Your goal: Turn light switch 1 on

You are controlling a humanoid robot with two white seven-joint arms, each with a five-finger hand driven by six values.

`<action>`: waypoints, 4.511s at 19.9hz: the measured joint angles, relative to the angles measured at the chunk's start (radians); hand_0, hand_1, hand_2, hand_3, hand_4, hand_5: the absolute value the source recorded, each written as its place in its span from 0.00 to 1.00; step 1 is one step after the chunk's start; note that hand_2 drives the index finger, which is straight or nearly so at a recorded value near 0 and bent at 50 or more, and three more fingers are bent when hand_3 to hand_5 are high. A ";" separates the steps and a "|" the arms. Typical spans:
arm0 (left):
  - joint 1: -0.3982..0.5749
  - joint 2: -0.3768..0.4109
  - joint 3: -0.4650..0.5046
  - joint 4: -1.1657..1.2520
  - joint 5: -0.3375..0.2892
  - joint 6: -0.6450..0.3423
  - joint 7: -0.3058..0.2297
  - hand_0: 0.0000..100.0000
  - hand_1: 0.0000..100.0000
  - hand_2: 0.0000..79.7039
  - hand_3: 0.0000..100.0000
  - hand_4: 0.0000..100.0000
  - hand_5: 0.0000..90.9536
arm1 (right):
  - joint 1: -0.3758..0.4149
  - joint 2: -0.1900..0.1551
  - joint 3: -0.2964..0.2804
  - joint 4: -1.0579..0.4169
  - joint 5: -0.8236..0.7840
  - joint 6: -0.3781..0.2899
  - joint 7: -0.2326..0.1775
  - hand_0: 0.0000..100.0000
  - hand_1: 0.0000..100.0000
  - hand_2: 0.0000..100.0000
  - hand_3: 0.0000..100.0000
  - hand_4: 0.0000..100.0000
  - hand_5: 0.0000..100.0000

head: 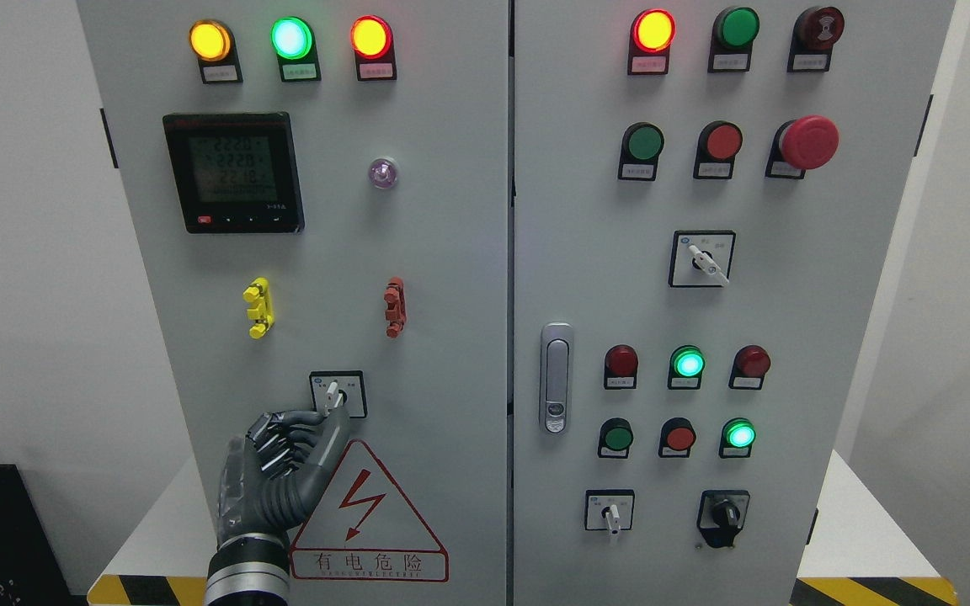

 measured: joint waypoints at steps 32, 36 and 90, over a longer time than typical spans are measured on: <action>-0.018 -0.002 -0.025 0.013 -0.009 0.004 -0.003 0.20 0.63 0.68 0.77 0.87 0.87 | 0.000 0.000 0.000 0.000 0.000 0.000 0.000 0.31 0.00 0.00 0.00 0.00 0.00; -0.020 -0.003 -0.026 0.016 -0.020 0.004 -0.001 0.22 0.62 0.69 0.78 0.87 0.87 | 0.000 0.000 0.000 0.000 0.000 0.000 0.000 0.30 0.00 0.00 0.00 0.00 0.00; -0.034 -0.006 -0.030 0.036 -0.033 0.006 0.001 0.51 0.56 0.72 0.80 0.89 0.89 | 0.000 0.000 0.000 0.000 0.000 0.000 0.000 0.31 0.00 0.00 0.00 0.00 0.00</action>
